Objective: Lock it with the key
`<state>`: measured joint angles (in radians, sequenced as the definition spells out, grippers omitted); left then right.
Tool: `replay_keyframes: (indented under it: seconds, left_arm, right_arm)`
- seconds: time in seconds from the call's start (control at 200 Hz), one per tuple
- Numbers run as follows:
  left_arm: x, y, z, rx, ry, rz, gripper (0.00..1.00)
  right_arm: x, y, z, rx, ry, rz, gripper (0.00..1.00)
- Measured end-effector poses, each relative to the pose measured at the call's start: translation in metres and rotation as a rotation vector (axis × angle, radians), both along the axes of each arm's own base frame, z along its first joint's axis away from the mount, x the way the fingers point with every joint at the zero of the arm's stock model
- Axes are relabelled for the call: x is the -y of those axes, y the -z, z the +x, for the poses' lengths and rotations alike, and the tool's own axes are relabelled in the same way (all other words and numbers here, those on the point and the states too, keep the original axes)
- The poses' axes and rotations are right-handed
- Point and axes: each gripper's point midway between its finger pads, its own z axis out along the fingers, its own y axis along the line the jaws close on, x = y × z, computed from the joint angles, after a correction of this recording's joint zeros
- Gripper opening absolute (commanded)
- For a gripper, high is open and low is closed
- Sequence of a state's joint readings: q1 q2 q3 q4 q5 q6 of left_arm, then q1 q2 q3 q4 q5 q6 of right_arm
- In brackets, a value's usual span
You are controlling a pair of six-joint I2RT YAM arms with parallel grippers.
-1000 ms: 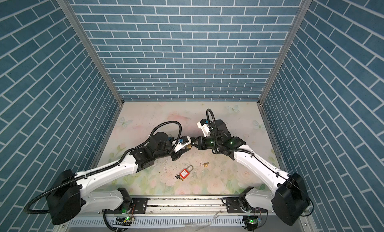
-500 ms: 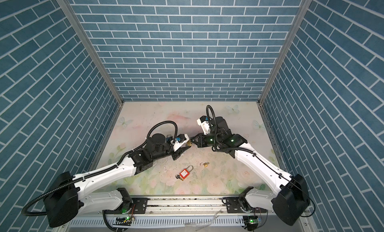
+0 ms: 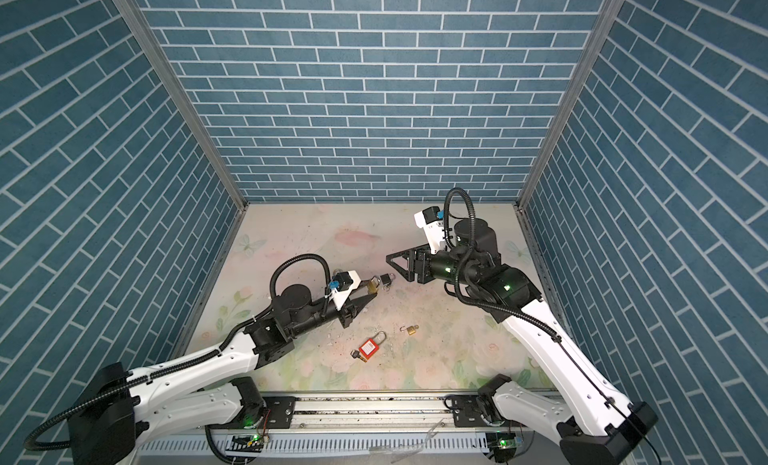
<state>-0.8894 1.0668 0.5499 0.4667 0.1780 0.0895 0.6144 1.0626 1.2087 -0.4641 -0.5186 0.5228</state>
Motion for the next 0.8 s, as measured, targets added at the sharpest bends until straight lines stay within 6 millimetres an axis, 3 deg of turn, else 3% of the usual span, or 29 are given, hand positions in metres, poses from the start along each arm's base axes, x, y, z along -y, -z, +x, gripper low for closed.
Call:
replay_keyframes:
  seconds: [0.155,0.29,0.8]
  left_arm:
    - [0.012,-0.003,-0.004,0.02,0.002,0.039,0.0]
    - [0.017,-0.003,-0.006,0.04,0.008,0.069,0.0]
    - [0.019,0.001,-0.004,0.073,0.012,0.136,0.0]
  right_arm:
    - [-0.006,0.042,0.004,-0.096,-0.009,-0.064,0.63]
    - [-0.013,0.067,0.0,-0.155,-0.032,-0.106,0.57]
    - [-0.035,0.095,-0.016,-0.22,-0.119,-0.149,0.2]
